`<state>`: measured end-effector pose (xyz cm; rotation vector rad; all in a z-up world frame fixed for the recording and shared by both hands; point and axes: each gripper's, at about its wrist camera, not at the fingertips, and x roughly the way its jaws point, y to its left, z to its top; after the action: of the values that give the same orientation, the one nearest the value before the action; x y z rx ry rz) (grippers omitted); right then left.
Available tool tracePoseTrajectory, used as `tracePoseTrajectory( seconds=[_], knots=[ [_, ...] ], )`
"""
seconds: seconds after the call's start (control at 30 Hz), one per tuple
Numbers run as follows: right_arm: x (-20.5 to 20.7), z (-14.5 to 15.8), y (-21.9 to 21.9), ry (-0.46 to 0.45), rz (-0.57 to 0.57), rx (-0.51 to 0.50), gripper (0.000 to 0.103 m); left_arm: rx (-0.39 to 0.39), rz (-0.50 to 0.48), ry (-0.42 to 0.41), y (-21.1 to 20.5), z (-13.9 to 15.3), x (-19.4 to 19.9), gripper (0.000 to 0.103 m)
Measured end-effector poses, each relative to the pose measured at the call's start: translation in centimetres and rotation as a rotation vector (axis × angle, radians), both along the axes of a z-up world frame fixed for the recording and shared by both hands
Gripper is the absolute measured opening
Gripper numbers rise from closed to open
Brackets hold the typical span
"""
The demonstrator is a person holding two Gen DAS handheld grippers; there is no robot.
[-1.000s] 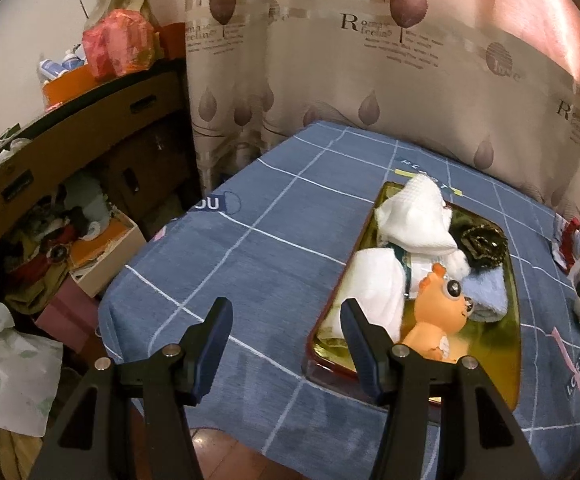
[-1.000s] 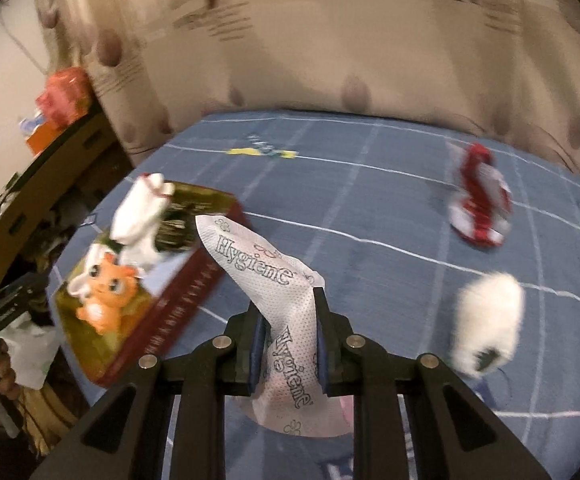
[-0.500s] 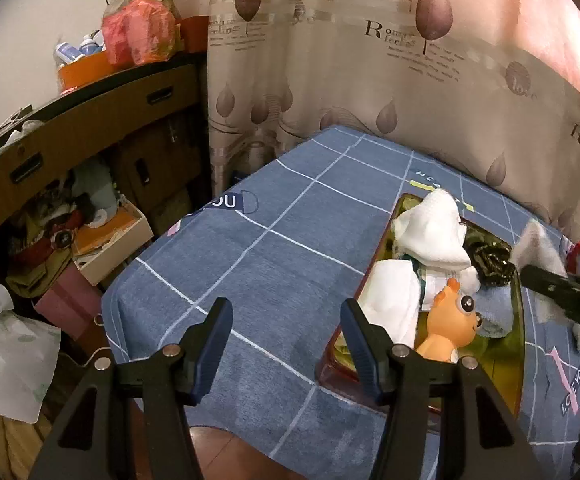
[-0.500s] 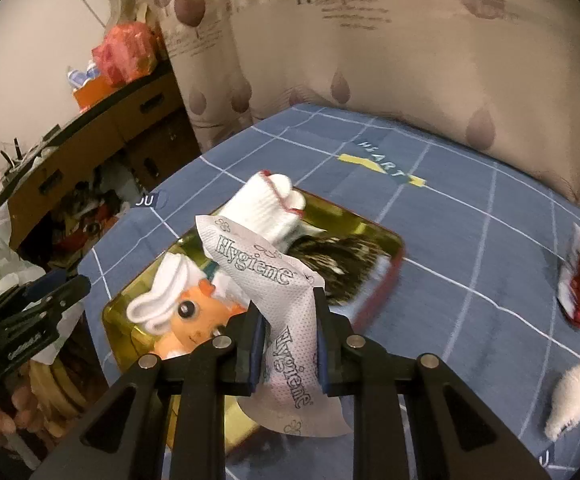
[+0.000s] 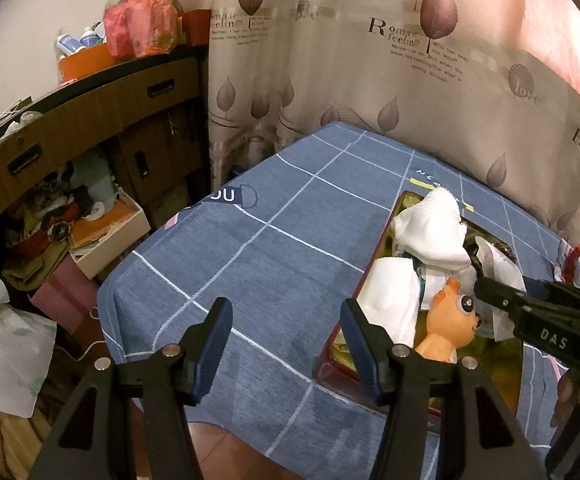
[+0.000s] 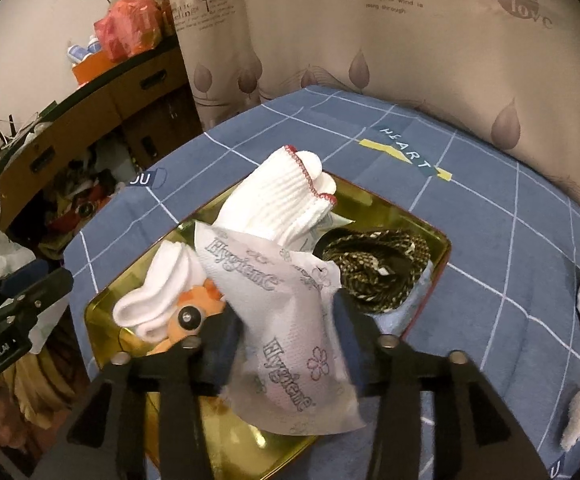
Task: Organize soft objects
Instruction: 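Carry the wipes packet over the gold tin with the right gripper, then release the wipes packet onto the orange toy with the right gripper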
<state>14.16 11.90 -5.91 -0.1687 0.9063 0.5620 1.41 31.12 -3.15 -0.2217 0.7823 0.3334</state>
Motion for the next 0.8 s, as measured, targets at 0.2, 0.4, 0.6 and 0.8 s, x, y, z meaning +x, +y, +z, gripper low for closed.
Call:
tracePoseTrajectory(
  seconds=[0.2,0.4,0.6,0.8],
  knots=[
    [-1.2,0.8,-0.3,-0.021,0.018,0.035,0.067,0.007,-0.003,0.002,-0.2,-0.1,0.2,0.058],
    [-2.6,2.1,-1.1,-0.049,0.022,0.073,0.078,0.020,-0.009,0.004,-0.5,-0.1,0.2,0.058],
    [-3.4,2.9,-4.2,-0.069,-0.030,0.091,0.079,0.025,-0.009,0.003,-0.6,-0.1,0.0,0.058],
    [-2.6,2.4,-10.8,-0.086,-0.171,0.043,0.079,0.038,-0.012,0.002,-0.7,0.0,0.0,0.058]
  ],
)
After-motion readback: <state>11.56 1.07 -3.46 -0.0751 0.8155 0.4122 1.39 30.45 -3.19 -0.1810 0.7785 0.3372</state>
